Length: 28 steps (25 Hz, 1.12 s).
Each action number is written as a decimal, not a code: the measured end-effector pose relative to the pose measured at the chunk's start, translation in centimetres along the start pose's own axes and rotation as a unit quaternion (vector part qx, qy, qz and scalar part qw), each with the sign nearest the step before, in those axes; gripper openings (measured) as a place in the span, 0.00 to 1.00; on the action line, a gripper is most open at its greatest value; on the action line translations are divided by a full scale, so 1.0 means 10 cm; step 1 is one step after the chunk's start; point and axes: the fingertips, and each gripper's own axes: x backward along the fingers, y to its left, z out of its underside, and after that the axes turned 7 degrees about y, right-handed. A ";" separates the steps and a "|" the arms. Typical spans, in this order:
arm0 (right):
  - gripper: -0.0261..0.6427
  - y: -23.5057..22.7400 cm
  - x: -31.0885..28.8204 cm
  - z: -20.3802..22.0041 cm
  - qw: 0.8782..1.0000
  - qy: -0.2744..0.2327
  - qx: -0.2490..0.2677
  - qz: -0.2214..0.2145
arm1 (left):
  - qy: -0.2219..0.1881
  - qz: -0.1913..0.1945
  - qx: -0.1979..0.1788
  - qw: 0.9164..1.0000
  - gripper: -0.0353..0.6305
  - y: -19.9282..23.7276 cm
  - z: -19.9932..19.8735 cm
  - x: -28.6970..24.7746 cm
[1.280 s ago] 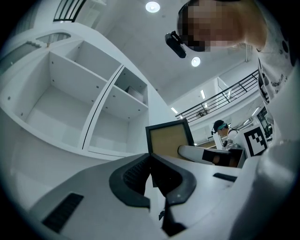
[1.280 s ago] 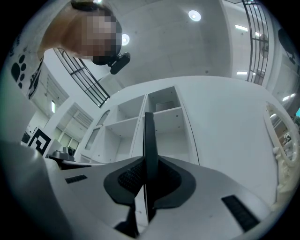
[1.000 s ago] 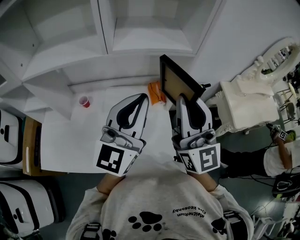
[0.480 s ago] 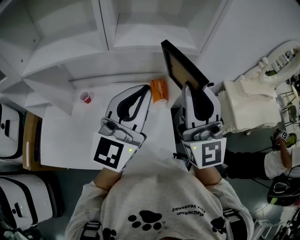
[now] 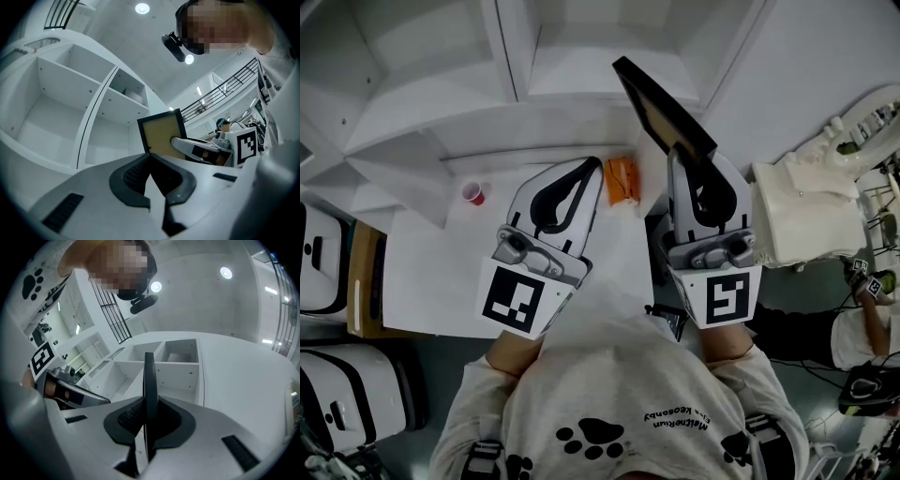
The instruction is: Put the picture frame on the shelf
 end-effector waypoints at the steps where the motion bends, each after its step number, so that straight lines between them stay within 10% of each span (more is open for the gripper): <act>1: 0.14 -0.01 -0.03 -0.02 1.000 -0.003 0.000 0.002 | 0.000 -0.001 -0.001 1.000 0.08 0.01 0.00 -0.01; 28: 0.14 -0.03 -0.41 0.01 0.987 0.009 0.159 -0.028 | 0.008 -0.002 -0.005 1.000 0.08 0.17 0.04 -0.15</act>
